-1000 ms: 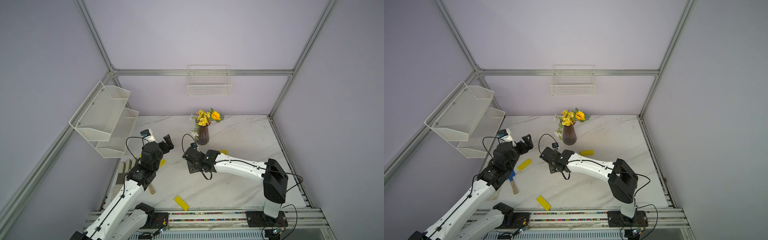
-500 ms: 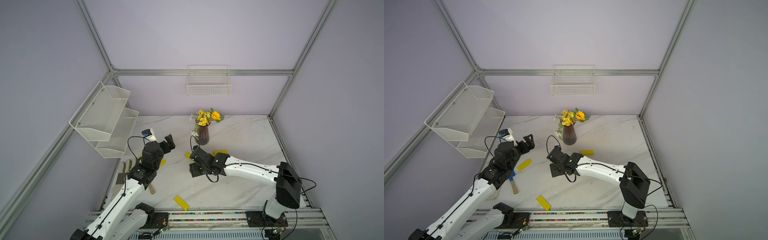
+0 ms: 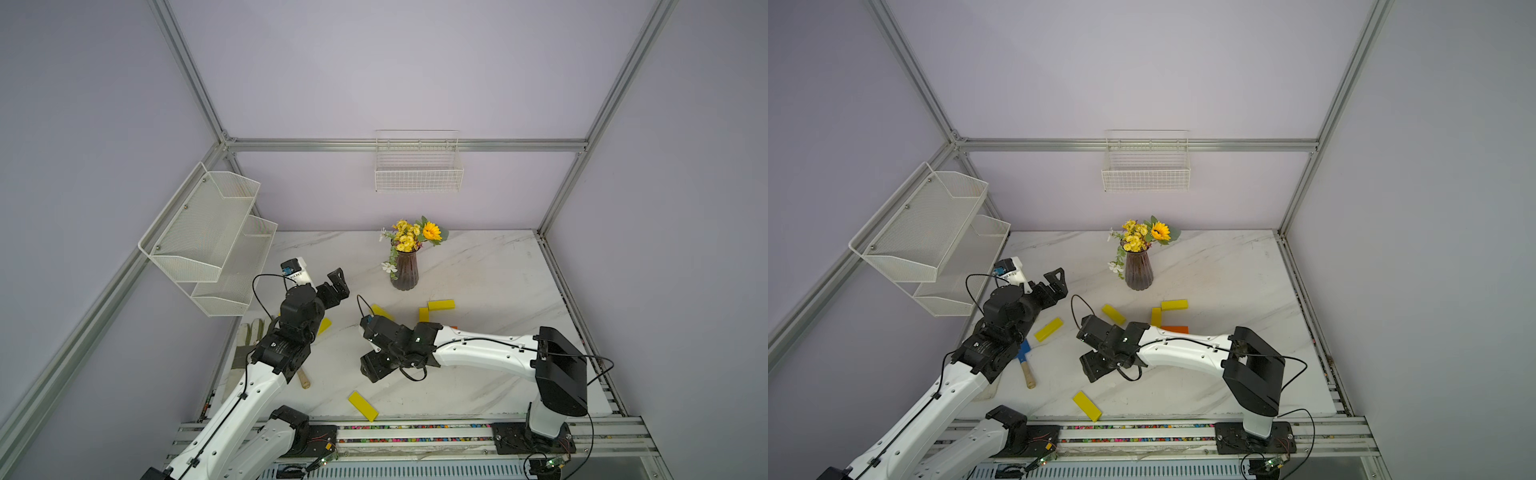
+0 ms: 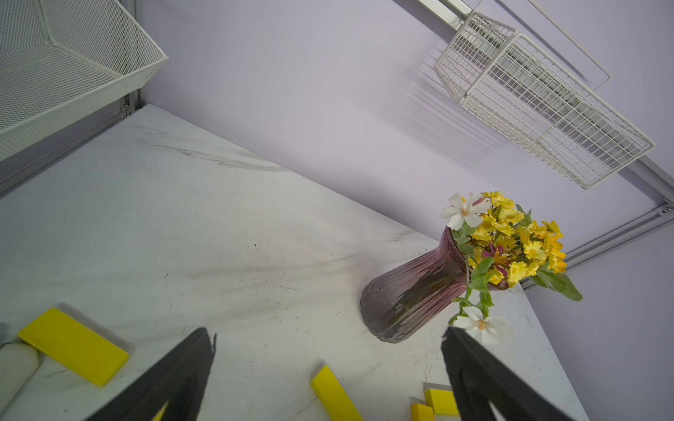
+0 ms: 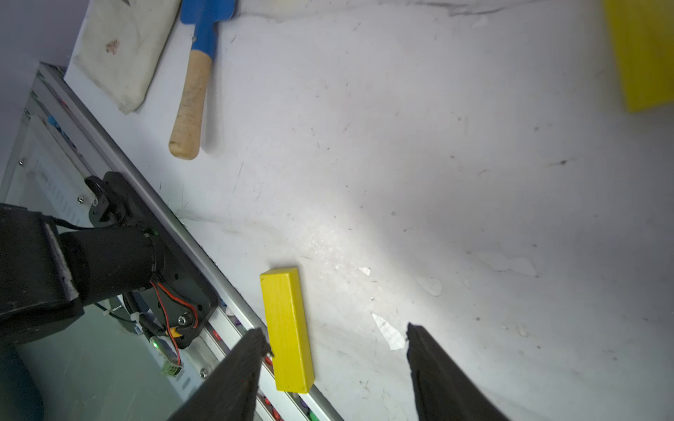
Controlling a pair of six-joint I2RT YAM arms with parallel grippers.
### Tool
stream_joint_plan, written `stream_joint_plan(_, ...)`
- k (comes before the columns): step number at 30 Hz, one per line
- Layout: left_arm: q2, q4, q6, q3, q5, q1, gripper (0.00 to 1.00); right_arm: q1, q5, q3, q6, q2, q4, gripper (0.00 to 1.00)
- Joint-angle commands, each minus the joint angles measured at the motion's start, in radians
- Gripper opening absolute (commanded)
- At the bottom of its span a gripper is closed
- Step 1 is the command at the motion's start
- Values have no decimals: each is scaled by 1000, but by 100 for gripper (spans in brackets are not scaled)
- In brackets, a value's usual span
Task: Assemble the number 8 with building blocks
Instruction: Pick up the building block from the center of the board.
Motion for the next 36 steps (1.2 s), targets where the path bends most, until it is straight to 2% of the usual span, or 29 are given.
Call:
stream_joint_plan(1,-21,-20,-6,31,7,-3,100,53,48,81,-56,69,-97,66)
stream_joint_plan(3,-34,-29,-6,31,2,-2,100,84,82,121,-64,114,-139,67)
stream_joint_plan(12,-78,-44,-10,21,0,-2,100,155,97,198,-102,226,-233,69)
stream_joint_plan(28,-100,-38,-16,-3,2,-2,100,183,87,262,-119,316,-282,69)
stream_joint_plan(36,-99,-28,-9,-11,4,-2,100,185,120,306,-99,364,-319,62)
